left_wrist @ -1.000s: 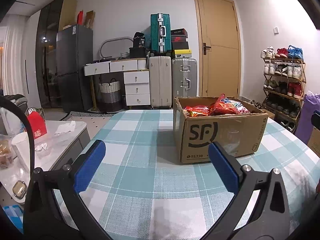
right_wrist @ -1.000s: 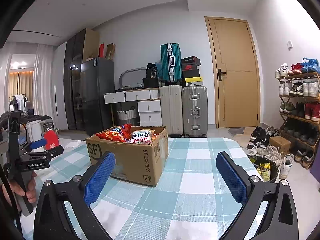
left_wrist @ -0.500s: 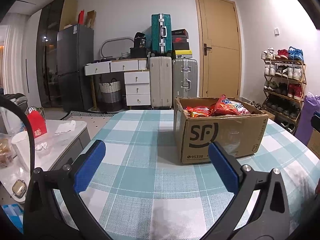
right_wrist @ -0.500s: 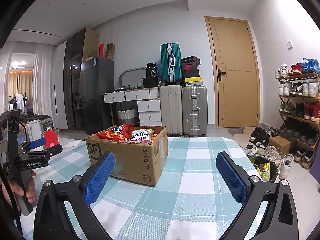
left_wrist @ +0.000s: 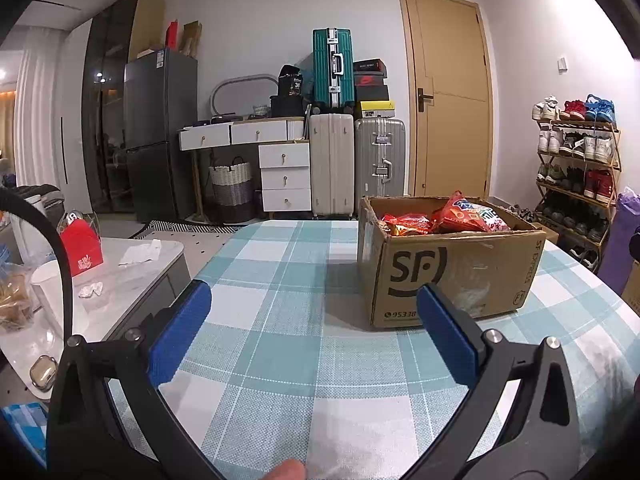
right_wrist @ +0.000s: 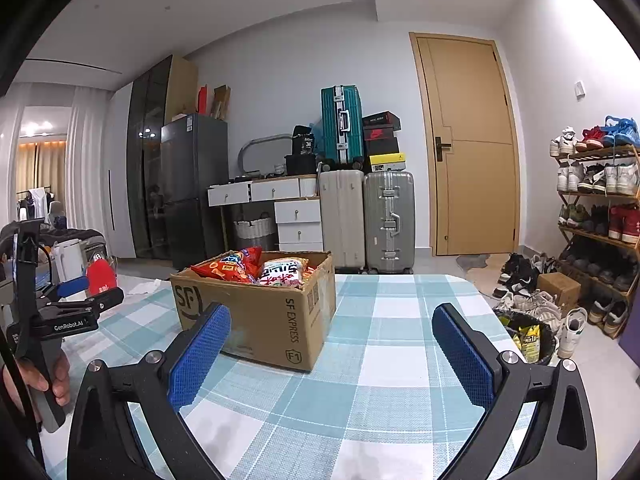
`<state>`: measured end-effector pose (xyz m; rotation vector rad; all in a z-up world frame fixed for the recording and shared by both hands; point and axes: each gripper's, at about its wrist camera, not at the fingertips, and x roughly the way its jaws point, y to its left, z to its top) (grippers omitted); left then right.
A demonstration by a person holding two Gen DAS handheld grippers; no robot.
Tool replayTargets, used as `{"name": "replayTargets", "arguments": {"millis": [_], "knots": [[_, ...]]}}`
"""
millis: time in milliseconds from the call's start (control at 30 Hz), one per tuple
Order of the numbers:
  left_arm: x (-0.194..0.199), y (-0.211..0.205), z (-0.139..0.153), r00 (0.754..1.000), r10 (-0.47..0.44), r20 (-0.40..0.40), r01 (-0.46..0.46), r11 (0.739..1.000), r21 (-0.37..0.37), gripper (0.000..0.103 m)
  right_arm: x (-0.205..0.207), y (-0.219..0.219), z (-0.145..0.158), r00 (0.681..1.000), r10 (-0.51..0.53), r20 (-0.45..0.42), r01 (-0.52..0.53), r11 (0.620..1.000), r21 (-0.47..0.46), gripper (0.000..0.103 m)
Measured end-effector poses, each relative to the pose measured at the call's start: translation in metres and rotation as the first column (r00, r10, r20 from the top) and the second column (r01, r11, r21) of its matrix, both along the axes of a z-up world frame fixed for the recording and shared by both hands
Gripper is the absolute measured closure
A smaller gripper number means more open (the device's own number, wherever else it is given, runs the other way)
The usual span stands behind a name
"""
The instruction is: Organize snacks
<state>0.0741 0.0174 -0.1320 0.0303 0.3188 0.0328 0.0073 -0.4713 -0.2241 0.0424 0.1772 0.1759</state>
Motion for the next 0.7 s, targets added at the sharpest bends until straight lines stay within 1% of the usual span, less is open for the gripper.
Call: {"name": "replayTargets", "arguments": {"millis": [200, 700], "knots": [[0.0005, -0.0049, -0.0008, 1.0, -0.017, -0.004, 0.017, 1.0, 0.006, 0.0, -0.0006, 0.0002, 0.0001, 1.0, 0.0, -0.001, 0.0, 1.0, 0.002, 0.0], [0.004, -0.0053, -0.004, 1.0, -0.011, -0.014, 0.011, 1.0, 0.002, 0.0, 0.0033, 0.0005, -0.0021, 1.0, -0.007, -0.02, 0.007, 1.0, -0.007, 0.0]]}}
